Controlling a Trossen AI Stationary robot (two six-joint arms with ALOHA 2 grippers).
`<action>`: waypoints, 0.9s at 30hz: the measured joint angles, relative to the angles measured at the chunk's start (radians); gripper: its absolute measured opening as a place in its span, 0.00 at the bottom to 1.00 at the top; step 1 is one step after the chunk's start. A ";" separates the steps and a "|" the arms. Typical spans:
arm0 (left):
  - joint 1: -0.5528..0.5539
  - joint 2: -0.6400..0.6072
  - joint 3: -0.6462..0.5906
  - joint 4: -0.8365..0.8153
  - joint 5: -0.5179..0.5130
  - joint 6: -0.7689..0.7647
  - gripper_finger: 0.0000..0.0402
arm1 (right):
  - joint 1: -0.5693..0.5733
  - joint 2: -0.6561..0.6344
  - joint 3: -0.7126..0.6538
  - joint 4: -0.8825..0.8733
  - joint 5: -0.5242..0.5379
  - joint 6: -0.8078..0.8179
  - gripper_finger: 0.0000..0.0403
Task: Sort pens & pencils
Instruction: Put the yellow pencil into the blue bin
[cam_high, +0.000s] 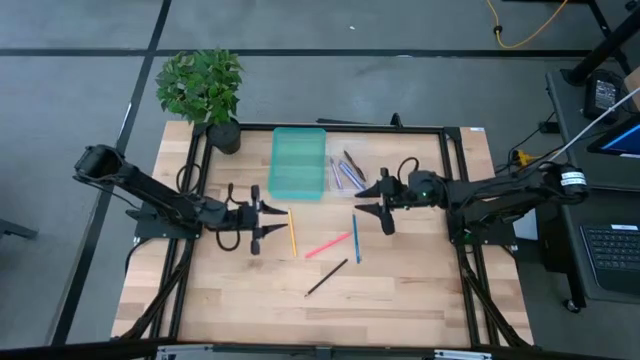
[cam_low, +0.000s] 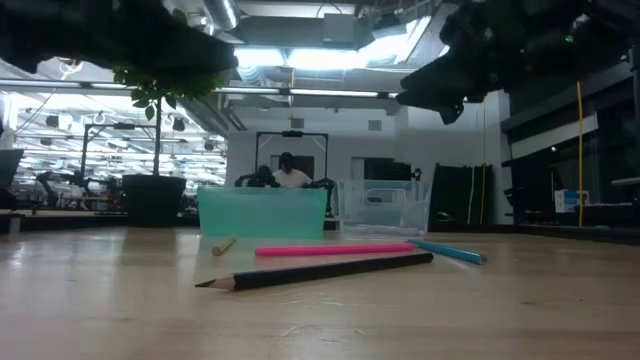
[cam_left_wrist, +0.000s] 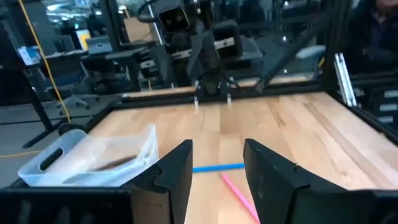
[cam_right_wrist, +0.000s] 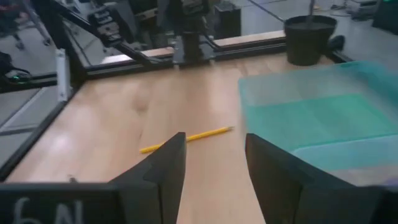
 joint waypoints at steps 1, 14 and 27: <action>-0.004 0.001 0.000 -0.010 -0.004 0.000 0.34 | 0.011 0.000 -0.016 0.018 0.017 0.013 0.41; 0.027 0.001 0.007 -0.194 0.122 -0.072 0.34 | 0.114 0.000 -0.059 0.065 0.149 0.037 0.41; 0.055 0.184 0.349 -0.867 0.132 0.209 0.34 | 0.121 0.000 -0.059 0.067 0.149 0.032 0.41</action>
